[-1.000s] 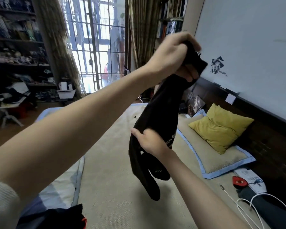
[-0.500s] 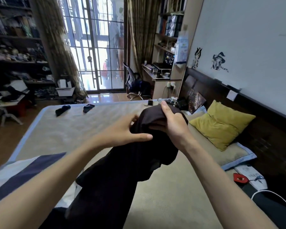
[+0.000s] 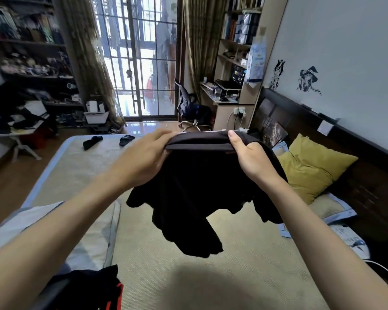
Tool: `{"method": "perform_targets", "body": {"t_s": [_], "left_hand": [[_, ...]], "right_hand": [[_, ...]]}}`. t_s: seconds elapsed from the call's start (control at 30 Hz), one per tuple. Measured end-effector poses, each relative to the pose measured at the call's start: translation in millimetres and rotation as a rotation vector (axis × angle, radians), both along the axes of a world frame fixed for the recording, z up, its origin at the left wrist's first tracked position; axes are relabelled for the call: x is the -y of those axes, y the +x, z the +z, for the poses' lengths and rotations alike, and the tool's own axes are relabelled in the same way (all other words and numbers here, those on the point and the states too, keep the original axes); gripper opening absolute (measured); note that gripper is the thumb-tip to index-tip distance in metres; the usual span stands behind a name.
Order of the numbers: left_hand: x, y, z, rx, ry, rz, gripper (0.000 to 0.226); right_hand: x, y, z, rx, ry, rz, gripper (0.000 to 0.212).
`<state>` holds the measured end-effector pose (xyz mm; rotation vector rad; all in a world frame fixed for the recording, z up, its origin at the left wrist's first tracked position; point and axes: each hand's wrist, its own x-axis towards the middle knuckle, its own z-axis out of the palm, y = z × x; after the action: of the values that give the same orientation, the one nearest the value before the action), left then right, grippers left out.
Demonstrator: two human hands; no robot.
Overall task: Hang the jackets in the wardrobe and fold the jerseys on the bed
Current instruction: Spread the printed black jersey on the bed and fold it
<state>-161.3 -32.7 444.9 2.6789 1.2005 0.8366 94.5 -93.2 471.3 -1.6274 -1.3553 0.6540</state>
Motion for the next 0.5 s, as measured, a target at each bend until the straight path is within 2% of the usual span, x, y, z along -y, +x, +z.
{"method": "perform_targets", "body": {"t_s": [0.07,0.13,0.17,0.23,0.33,0.37,0.4,0.47,0.5], "left_hand": [[-2,1,14,-0.088,0.018,0.097,0.050],[-2,4,27,-0.226,-0.049,0.114,0.041],[-1,7,31,-0.306,-0.137,0.070,0.037],[6,15,36,-0.433,-0.435,-0.101,0.030],[18,25,28,-0.523,-0.849,-0.364,0.028],[18,28,25,-0.484,-0.903,-0.391,0.033],[15,31,23,-0.386,-0.879,-0.389,0.035],[3,36,21,-0.072,-0.744,-0.289,0.036],[-4,40,20,0.061,-0.675,-0.215,0.036]], "right_hand": [[2,3,0,0.060,-0.007,-0.018,0.056],[3,6,1,0.089,0.004,-0.039,0.059],[5,9,3,0.084,0.016,-0.041,0.059],[6,14,5,0.037,0.059,-0.026,0.059],[6,19,5,-0.196,0.106,0.125,0.050],[8,20,5,-0.335,0.100,0.194,0.042],[10,20,7,-0.512,0.084,0.252,0.038],[18,21,14,-0.805,0.023,0.330,0.038],[22,23,18,-0.883,0.006,0.347,0.039]]}}
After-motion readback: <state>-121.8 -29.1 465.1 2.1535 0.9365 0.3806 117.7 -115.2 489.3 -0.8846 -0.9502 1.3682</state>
